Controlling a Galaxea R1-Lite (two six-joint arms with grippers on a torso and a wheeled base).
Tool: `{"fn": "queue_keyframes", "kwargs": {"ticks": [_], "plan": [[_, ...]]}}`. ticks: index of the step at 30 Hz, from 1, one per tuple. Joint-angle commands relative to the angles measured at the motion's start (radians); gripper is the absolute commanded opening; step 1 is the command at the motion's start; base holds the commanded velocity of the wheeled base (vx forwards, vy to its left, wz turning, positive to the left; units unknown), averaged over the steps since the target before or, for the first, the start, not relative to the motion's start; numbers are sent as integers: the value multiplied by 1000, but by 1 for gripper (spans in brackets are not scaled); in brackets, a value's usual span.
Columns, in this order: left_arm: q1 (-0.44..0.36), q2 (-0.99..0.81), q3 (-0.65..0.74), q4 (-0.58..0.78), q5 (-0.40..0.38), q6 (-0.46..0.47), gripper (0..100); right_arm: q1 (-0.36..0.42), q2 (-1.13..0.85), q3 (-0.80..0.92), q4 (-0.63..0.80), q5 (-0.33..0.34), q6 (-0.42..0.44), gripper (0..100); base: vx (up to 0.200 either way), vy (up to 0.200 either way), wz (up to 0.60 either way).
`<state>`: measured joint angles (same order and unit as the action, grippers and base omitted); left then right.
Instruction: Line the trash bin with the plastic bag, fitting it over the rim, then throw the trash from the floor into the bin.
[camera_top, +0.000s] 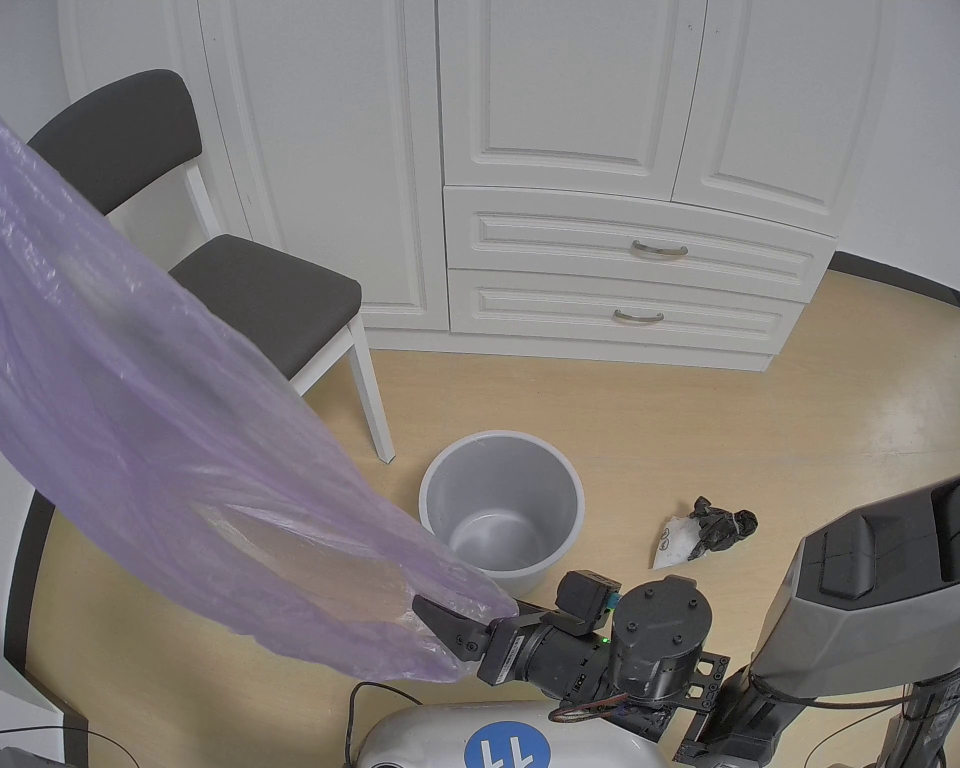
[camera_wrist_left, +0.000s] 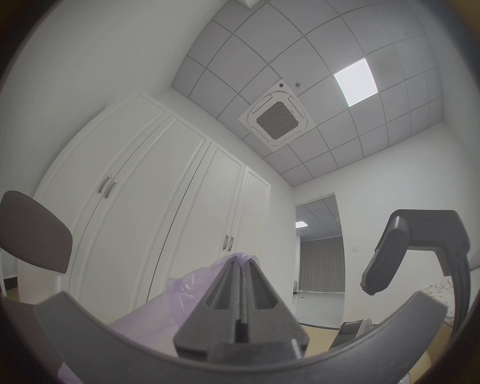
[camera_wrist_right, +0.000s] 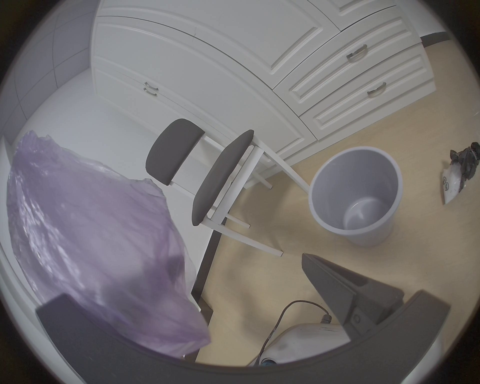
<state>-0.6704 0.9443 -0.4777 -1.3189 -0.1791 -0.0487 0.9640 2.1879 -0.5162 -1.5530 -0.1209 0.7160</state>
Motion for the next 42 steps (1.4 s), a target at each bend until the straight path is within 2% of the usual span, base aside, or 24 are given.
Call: {"fn": "queue_keyframes", "kwargs": {"ticks": [1, 22, 23, 42], "plan": [[0, -9, 1, 0, -2, 0, 0, -5, 16, -5, -18, 0, 0, 100, 0, 0, 0], [-1, 1, 8, 0, -3, 0, 0, -2, -2, -8, -18, -3, 0, 100, 0, 0, 0], [-1, 2, 8, 0, -3, 0, 0, 1, -2, -8, -18, -3, 0, 0, 0, 0, 0], [-3, 21, 28, 1, -3, -3, 0, 7, -33, -2, -18, -5, -1, 0, 0, 0, 0]]}}
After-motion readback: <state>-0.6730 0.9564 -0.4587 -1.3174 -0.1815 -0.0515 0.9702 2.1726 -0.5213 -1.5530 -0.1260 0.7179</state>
